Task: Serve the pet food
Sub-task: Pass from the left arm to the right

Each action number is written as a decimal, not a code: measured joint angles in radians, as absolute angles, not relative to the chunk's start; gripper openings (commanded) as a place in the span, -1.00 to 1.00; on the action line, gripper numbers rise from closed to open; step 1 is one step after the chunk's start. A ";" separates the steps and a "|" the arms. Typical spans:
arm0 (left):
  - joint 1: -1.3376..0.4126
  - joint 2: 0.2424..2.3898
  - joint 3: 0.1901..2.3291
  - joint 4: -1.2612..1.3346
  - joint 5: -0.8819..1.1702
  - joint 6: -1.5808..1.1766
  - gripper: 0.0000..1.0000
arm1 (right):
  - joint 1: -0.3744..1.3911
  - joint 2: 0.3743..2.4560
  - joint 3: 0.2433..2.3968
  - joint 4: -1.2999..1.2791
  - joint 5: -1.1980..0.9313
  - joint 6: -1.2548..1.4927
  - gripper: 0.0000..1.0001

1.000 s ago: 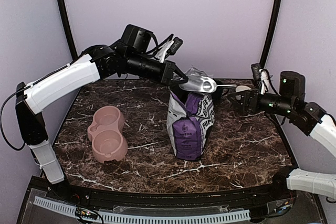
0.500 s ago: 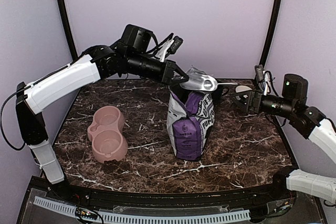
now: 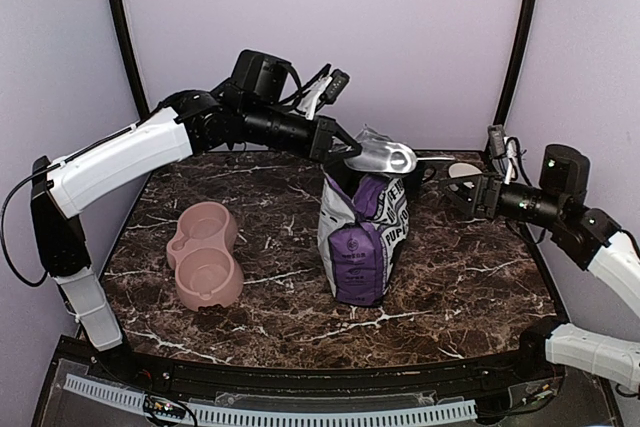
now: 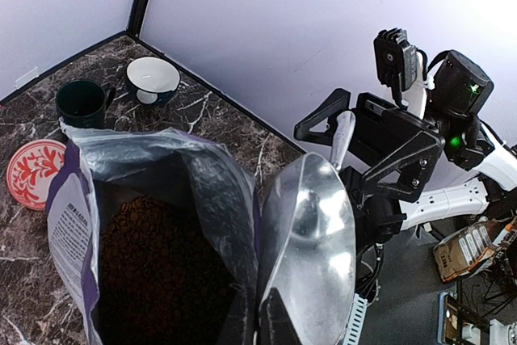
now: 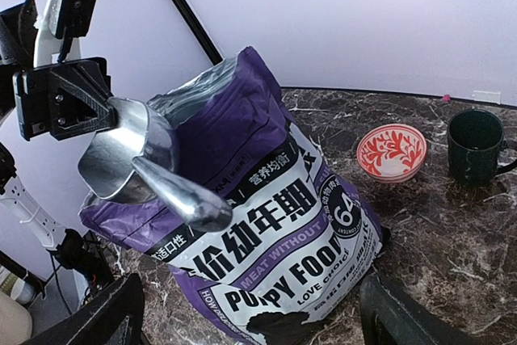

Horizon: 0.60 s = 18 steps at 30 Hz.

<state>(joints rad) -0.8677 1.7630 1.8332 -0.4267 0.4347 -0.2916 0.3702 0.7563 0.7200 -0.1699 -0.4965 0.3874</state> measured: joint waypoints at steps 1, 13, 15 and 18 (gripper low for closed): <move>-0.868 1.763 1.831 -0.419 0.438 -0.292 -1.00 | 0.370 0.750 0.715 -0.165 -0.497 0.387 0.86; -0.868 1.779 1.836 -0.339 0.490 -0.301 -1.00 | 0.300 0.685 0.673 -0.132 -0.548 0.402 0.87; -0.868 1.789 1.841 -0.330 0.496 -0.303 -1.00 | 0.293 0.675 0.663 -0.117 -0.562 0.411 0.86; -0.868 1.801 1.843 -0.325 0.501 -0.308 -1.00 | 0.289 0.664 0.651 -0.096 -0.584 0.429 0.86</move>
<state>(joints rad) -0.8677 1.8011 1.8435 -0.3252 0.5007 -0.3084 0.2886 0.6636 0.6506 -0.0956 -0.5842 0.4290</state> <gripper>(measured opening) 0.044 0.932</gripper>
